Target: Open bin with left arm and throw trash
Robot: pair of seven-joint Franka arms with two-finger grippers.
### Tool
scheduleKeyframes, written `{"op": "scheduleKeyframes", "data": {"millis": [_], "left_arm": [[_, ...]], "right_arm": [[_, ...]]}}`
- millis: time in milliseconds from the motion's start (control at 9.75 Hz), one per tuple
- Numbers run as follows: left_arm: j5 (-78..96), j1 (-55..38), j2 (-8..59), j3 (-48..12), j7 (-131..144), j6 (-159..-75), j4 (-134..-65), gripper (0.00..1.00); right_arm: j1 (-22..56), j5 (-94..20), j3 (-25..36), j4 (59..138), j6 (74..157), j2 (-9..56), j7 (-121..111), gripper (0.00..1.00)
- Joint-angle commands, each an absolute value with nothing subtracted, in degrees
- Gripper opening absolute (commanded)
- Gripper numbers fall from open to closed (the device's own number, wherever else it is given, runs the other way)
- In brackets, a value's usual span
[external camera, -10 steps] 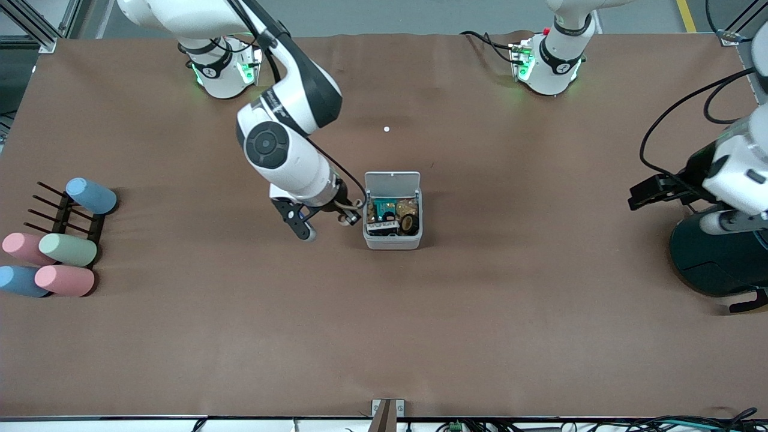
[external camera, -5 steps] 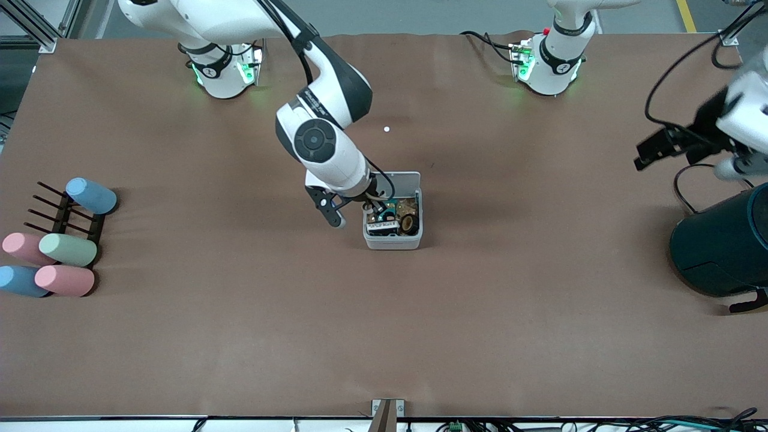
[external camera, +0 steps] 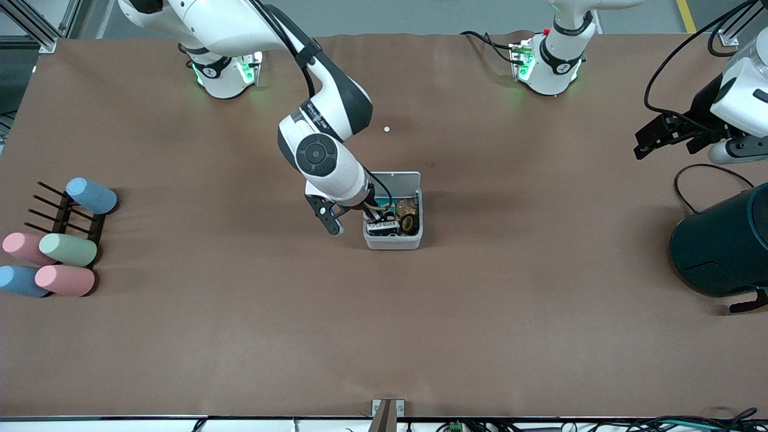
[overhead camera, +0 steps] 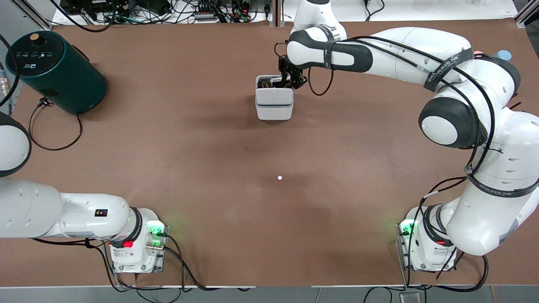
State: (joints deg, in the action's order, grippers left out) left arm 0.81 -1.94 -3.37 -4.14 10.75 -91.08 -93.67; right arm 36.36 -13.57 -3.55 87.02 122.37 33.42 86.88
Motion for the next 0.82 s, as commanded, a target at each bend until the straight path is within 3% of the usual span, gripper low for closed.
{"op": "scheduleKeyframes", "data": {"millis": [0, 205, 513, 718], "left_arm": [[0.26, -2.55, -1.68, -4.13, 9.32, -91.58, -91.42, 1.00], [0.09, -2.37, -1.50, -4.13, 5.47, -91.58, -91.23, 1.00], [0.26, -2.20, -1.14, -4.04, 6.77, -91.58, -91.14, 1.00], [-0.09, -2.29, -1.23, -4.04, 6.85, -91.58, -91.05, 1.00]], "right_arm": [[35.16, -14.41, -3.78, 85.78, 121.47, 33.66, 84.99, 0.68], [31.32, -14.41, -3.69, 84.91, 117.98, 32.00, 84.82, 0.69], [22.44, -14.24, -3.52, 84.02, 99.30, 23.85, 72.39, 0.74], [15.33, -12.05, -3.51, 84.55, 91.45, 17.17, 61.68, 0.75]]}}
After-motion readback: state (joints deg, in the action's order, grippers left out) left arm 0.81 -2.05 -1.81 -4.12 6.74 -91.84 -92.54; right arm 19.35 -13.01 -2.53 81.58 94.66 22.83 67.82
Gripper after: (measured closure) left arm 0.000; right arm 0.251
